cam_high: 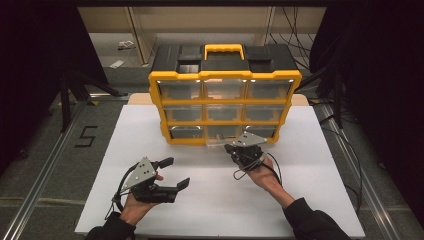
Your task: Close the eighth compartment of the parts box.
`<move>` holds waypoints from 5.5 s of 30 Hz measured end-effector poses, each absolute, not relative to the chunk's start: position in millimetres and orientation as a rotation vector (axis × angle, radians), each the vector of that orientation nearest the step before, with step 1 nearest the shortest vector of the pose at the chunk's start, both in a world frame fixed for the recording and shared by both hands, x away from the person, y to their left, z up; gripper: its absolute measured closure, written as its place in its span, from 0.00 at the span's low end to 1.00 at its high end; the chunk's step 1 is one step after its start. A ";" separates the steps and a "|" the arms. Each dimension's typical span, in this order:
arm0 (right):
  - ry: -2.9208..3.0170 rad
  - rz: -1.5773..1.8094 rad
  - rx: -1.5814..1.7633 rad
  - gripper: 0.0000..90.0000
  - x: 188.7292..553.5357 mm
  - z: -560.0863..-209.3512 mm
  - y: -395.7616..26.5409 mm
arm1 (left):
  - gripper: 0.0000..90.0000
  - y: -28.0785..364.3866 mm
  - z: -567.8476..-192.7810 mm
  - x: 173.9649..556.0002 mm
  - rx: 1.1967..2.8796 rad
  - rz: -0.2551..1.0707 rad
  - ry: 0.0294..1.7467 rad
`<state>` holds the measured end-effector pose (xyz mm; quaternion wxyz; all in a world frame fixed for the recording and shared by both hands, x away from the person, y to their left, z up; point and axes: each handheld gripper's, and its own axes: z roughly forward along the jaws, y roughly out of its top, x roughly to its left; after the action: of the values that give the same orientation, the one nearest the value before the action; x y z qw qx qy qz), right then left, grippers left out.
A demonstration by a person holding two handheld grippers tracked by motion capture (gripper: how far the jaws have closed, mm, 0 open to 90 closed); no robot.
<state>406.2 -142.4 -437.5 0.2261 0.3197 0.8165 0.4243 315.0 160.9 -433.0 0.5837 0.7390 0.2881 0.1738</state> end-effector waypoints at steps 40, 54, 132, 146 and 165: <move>2.198 1.184 0.897 1.00 423.1 -436.0 -143.4 | 0.17 160.6 -433.1 315.2 1.721 0.407 0.674; 2.182 1.171 0.913 1.00 430.8 -435.8 -145.4 | 0.17 160.3 -433.3 315.5 1.718 0.403 0.676; 2.128 1.134 0.900 1.00 457.7 -438.0 -137.4 | 0.17 160.7 -433.2 315.7 1.719 0.403 0.675; 2.131 1.170 0.915 1.00 453.9 -432.3 -136.9 | 0.17 161.2 -432.7 315.2 1.716 0.405 0.675; 2.134 1.274 0.886 0.65 432.4 -413.5 -130.8 | 0.17 161.6 -432.6 315.0 1.716 0.407 0.674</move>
<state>432.4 -130.8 -413.5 0.2490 0.3252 0.7833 0.4677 315.0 161.6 -432.6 0.5865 0.7361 0.2893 0.1747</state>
